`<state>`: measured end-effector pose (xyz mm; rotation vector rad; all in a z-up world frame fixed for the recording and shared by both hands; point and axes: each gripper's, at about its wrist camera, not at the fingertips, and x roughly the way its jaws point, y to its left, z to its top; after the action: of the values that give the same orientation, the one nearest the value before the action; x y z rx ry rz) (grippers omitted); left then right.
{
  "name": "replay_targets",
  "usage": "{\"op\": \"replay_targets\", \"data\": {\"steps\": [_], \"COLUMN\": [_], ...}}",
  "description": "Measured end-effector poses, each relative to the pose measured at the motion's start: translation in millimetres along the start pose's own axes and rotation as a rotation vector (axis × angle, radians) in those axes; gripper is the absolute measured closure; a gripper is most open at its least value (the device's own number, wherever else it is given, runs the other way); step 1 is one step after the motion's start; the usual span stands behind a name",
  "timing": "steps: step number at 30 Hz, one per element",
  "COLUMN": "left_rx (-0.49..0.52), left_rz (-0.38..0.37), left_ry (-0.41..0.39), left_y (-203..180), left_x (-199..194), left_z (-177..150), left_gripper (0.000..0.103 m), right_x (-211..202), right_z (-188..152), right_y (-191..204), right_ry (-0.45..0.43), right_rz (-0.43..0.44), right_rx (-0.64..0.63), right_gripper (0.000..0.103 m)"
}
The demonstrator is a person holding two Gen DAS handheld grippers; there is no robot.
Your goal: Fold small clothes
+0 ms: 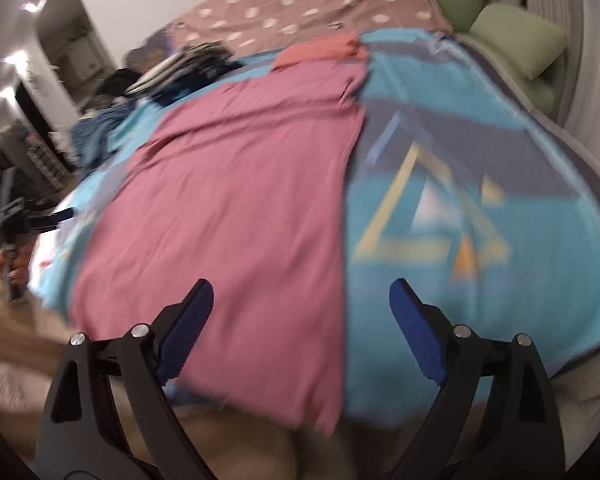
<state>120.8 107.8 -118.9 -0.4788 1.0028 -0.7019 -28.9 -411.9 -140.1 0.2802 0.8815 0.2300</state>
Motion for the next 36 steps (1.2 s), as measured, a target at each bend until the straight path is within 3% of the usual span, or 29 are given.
{"op": "replay_targets", "data": {"steps": [3, 6, 9, 14, 17, 19, 21, 24, 36], "left_rx": [-0.002, 0.004, 0.029, 0.023, 0.026, 0.032, 0.031, 0.022, -0.020], "left_rz": [-0.035, -0.037, -0.064, -0.082, -0.089, -0.095, -0.108, -0.136, -0.119], "left_ry": [0.021, 0.058, 0.076, 0.081, 0.089, 0.104, 0.118, 0.132, 0.188], "left_y": [3, 3, -2, -3, -5, -4, -3, 0, 8], "left_x": [-5, -1, 1, 6, 9, 11, 15, 18, 48], "left_z": [-41, -73, -99, -121, -126, -131, -134, -141, -148], "left_gripper": [0.035, 0.035, 0.035, 0.035, 0.035, 0.035, 0.030, 0.027, 0.026], "right_x": [-1, 9, 26, 43, 44, 47, 50, 46, -4], "right_z": [-39, -59, -79, -92, -92, -94, -97, -103, -97], "right_y": [-6, -15, -32, -52, -53, -54, -62, -72, -71], "right_ry": [0.007, 0.033, 0.057, 0.008, -0.039, -0.019, 0.001, -0.045, -0.235], "right_rz": [0.056, 0.076, 0.149, 0.244, 0.316, 0.309, 0.306, 0.335, 0.449], "right_rx": [0.017, 0.025, 0.069, 0.174, 0.189, 0.196, 0.245, 0.298, 0.316], "right_gripper": [0.012, 0.012, 0.012, 0.014, 0.032, 0.058, 0.073, 0.100, 0.100]}}
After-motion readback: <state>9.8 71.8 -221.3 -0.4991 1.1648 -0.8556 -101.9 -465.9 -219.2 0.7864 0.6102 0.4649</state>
